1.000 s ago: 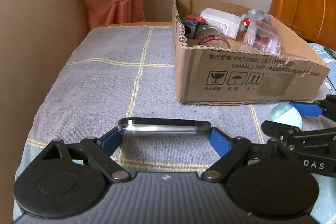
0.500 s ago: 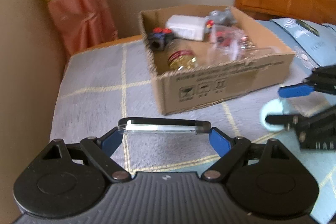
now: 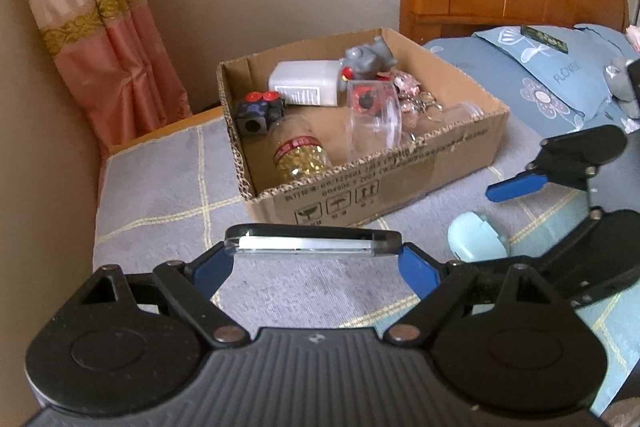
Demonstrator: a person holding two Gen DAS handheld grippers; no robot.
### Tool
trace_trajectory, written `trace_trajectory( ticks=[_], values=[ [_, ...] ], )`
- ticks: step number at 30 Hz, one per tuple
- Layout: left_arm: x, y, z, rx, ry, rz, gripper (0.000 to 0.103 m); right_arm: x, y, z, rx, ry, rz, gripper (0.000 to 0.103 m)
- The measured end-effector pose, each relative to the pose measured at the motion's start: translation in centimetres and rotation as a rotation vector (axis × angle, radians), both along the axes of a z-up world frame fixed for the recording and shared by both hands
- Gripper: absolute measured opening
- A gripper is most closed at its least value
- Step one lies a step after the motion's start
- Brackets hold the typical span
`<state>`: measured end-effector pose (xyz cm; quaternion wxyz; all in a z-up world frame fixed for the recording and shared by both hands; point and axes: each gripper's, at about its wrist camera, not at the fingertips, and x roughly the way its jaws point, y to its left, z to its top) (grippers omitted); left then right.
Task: Organize rigid objects
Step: 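Grasp the silver tape roller with the left tool while the right tool grasps the blue case, then carry the tape roller and blue case into the box and release both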
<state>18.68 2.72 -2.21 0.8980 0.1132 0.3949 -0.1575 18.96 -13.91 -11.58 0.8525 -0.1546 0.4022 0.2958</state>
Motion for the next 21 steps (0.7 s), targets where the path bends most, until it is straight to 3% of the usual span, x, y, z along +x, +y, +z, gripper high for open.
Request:
trace_trajectory(
  ticks=[7,11,13,21],
  values=[
    [0.1,0.4,0.1,-0.015,0.003,0.005,0.089,1.0,0.2,-1.4,-0.005,0.05,-0.013,0.076],
    [0.3,0.3,0.1,-0.02,0.008,-0.003,0.089,0.8,0.5,-1.5,-0.023,0.052,-0.009,0.062],
    [0.3,0.2,0.2,-0.021,0.011,-0.008,0.089,0.7,0.6,-1.5,-0.04,0.046,-0.006,0.062],
    [0.8,0.0,1.1,-0.035,0.011,-0.032,0.089,-0.1,0.5,1.3,-0.056,0.001,0.04,0.062]
  ],
)
